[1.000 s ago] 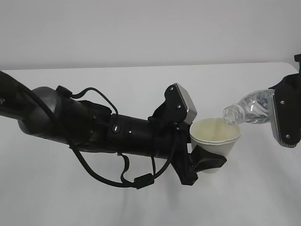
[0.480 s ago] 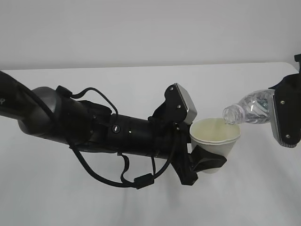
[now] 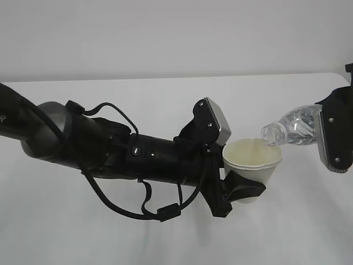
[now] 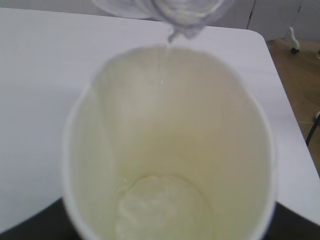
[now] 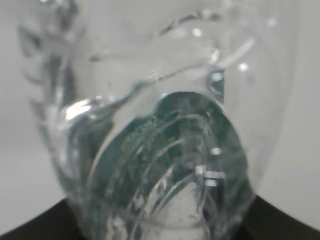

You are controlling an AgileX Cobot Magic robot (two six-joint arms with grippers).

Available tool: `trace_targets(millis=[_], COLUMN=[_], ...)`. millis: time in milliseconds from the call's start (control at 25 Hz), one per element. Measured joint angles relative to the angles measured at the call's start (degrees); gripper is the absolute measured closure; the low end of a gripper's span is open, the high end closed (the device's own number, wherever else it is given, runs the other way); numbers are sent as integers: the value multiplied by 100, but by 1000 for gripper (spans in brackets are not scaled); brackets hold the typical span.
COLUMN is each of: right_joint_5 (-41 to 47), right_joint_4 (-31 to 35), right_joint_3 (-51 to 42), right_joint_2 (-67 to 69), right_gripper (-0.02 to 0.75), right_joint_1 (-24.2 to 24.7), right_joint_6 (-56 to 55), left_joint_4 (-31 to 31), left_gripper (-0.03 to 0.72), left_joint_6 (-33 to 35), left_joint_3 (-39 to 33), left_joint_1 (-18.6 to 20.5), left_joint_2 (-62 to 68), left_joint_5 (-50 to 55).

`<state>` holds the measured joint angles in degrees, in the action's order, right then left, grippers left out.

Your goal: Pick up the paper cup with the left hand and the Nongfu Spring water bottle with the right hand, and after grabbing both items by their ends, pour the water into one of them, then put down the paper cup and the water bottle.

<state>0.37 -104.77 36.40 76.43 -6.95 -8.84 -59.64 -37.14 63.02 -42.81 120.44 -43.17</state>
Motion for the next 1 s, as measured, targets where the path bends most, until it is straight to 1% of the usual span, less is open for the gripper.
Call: trace_targets(millis=[1000], right_joint_5=[0], right_joint_4=[0], right_joint_3=[0], right_joint_2=[0], right_gripper=[370], right_joint_1=[0], right_joint_6=[-26], left_joint_4=[0], left_gripper=[273], left_joint_6=[0], left_joint_3=[0], left_joint_1=[0], left_joint_2=[0], left_joint_5=[0])
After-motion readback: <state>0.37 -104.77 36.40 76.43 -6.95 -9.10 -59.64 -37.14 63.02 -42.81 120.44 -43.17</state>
